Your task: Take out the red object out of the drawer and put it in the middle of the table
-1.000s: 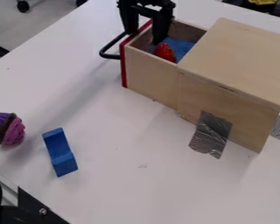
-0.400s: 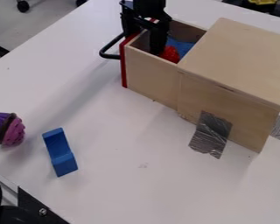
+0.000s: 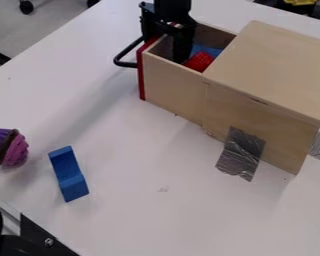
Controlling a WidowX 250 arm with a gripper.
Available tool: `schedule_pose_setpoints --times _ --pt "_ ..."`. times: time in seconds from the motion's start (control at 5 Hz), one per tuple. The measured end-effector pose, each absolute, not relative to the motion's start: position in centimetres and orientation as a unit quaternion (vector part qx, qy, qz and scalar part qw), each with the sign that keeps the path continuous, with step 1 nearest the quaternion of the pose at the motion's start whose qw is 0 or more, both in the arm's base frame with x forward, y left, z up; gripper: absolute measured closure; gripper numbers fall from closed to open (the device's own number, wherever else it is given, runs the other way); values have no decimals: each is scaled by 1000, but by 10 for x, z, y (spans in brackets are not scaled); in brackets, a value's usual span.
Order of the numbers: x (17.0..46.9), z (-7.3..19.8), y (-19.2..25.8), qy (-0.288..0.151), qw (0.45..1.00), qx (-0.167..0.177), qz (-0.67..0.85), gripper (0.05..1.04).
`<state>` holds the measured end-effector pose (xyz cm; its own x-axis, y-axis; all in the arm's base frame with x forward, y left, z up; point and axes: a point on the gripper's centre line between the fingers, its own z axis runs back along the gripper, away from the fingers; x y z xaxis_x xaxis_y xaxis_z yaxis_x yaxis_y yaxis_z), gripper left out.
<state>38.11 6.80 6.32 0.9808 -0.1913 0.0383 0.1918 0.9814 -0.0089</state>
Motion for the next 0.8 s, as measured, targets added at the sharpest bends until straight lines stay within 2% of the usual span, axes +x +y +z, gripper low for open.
schedule_pose_setpoints --times 0.4,0.8 --pt "393 80 55 -37 995 -27 -87 85" --pt "396 98 35 -57 991 -29 -120 85"
